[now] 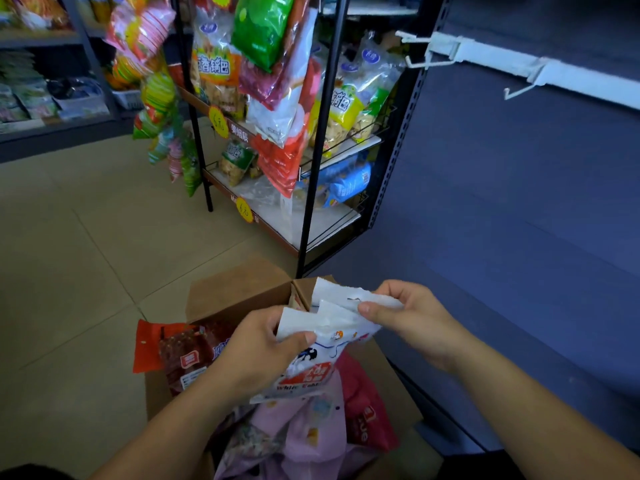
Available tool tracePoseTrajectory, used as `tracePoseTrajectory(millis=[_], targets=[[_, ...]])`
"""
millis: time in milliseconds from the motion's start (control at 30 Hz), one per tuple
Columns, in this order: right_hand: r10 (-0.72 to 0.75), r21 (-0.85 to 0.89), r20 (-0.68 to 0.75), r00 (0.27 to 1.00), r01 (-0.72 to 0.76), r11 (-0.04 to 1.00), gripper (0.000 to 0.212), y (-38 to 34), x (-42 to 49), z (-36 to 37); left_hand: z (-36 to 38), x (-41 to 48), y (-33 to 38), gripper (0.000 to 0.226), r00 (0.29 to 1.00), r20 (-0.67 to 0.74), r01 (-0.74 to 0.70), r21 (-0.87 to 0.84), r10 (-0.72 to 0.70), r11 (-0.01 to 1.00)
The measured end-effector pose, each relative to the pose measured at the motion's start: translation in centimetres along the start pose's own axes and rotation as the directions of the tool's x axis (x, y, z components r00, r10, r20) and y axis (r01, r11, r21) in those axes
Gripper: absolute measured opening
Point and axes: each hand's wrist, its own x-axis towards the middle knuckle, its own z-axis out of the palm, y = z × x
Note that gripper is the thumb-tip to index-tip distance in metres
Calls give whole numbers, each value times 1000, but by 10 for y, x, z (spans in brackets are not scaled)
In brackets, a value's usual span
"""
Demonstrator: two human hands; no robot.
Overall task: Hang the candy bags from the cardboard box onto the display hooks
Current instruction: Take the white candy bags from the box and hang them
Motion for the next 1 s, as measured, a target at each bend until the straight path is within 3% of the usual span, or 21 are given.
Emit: tracePoseTrajectory(millis=[233, 600, 800, 1000], targets=[[-200, -35, -278, 939, 199, 979, 21, -54, -56, -50, 23, -20, 80, 15, 984, -32, -178, -50, 177, 983], [-426, -393, -375, 823, 275, 877, 17, -176, -169, -184, 93, -26, 268, 15, 881, 195, -443, 24, 430, 896], [-564, -555, -468, 680, 270, 786, 14, -239, -211, -245, 124, -26, 360, 18, 816, 228, -521, -106, 531, 847], [-587, -476, -586, 559, 349, 807, 18, -282, -246, -300, 147, -19, 443, 17, 756, 201, -598, -173, 623, 782]])
